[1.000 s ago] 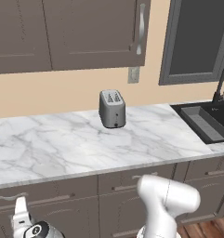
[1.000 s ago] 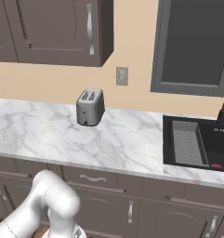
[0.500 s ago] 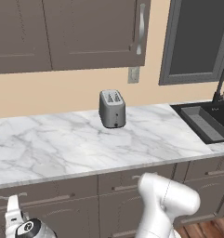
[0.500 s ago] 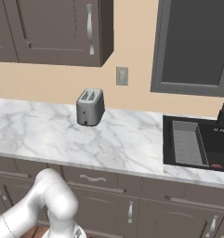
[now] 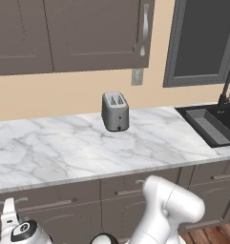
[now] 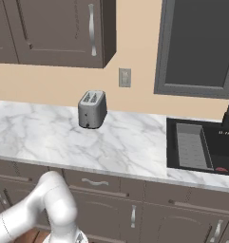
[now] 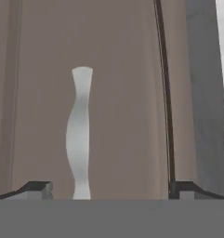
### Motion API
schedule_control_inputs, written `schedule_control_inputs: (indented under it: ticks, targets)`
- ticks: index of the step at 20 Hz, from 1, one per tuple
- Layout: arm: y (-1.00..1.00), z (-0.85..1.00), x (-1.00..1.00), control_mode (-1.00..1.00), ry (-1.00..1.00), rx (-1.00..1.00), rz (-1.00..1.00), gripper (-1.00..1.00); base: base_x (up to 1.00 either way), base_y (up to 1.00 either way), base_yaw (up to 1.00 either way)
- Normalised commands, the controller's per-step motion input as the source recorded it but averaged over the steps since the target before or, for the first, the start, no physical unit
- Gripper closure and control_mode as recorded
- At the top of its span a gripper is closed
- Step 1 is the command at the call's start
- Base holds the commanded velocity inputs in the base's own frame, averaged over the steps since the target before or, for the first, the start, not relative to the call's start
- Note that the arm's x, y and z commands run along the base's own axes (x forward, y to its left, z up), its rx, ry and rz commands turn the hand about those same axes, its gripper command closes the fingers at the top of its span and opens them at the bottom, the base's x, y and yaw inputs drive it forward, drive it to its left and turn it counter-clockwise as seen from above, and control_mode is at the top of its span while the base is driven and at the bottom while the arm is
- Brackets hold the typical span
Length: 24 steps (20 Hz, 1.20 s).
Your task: Take the pizza cutter from the drawer on the left and place it on the dining counter for cutting.
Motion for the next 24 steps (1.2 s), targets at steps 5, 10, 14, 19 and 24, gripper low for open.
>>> schedule_control_inputs:
  ticks: [5, 10, 14, 19, 24]
  targets:
    - [0.01, -0.43, 0.14, -1.00, -0.04, 0.00, 0.00, -1.00, 0.00, 0.00, 0.00]
    - [0.00, -0.45, 0.10, -1.00, -0.11, -0.01, 0.00, -1.00, 0.00, 0.00, 0.00]
    - [0.00, -0.52, 0.17, -1.00, -0.11, -0.01, 0.00, -1.00, 0.00, 0.00, 0.00]
    - [0.00, -0.60, 0.15, -1.00, -0.09, -0.01, 0.00, -1.00, 0.00, 0.00, 0.00]
    - [0.00, -0.61, 0.06, -1.00, -0.07, 0.00, 0.00, -1.00, 0.00, 0.00, 0.00]
